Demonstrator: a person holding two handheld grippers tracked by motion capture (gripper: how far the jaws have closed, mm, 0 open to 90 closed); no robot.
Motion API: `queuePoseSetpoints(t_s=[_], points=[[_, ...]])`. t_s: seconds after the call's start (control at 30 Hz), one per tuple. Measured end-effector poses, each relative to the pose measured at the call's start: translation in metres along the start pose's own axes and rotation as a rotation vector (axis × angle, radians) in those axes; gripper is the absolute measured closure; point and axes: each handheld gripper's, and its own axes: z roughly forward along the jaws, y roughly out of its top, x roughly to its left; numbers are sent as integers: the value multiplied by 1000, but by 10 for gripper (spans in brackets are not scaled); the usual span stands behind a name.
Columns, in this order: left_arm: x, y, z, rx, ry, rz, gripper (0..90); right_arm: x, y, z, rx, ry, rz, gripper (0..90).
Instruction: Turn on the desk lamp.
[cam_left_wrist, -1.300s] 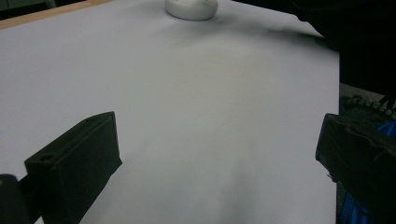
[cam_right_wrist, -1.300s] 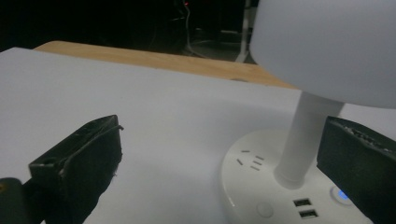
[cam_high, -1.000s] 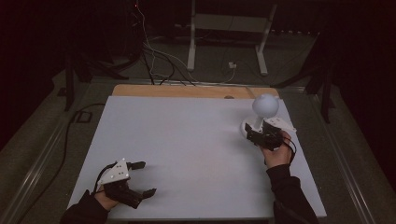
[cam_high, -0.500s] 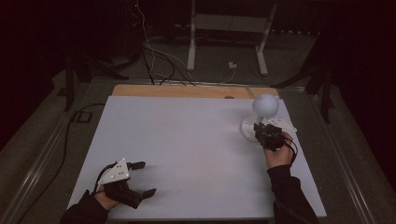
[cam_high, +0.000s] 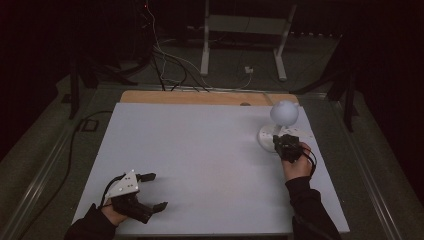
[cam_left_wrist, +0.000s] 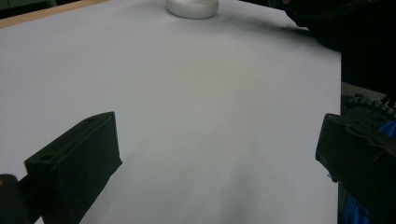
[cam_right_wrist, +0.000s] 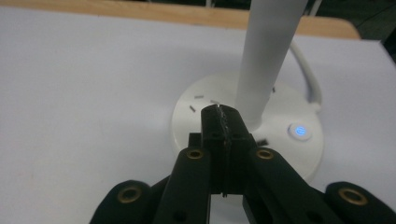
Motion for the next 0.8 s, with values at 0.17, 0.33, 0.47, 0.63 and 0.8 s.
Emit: queuePoseSetpoints(t_s=[0.17,0.33,0.47,0.63,0.8], points=[[0,0,0,-1,-1,-1,3,0,-2,4,17,-7,-8,900],[0,0,0,-3,-3,-2,3,0,-4,9,31,-15,-21,900],[0,0,0,-4,-4,-2,3,-1,-6,13,44,-20,-16,900],[0,0,0,-2,-3,-1,3,-2,-6,17,55,-22,-11,900],[0,0,0,0,-4,0,3,-1,-6,20,59,-23,-15,900]])
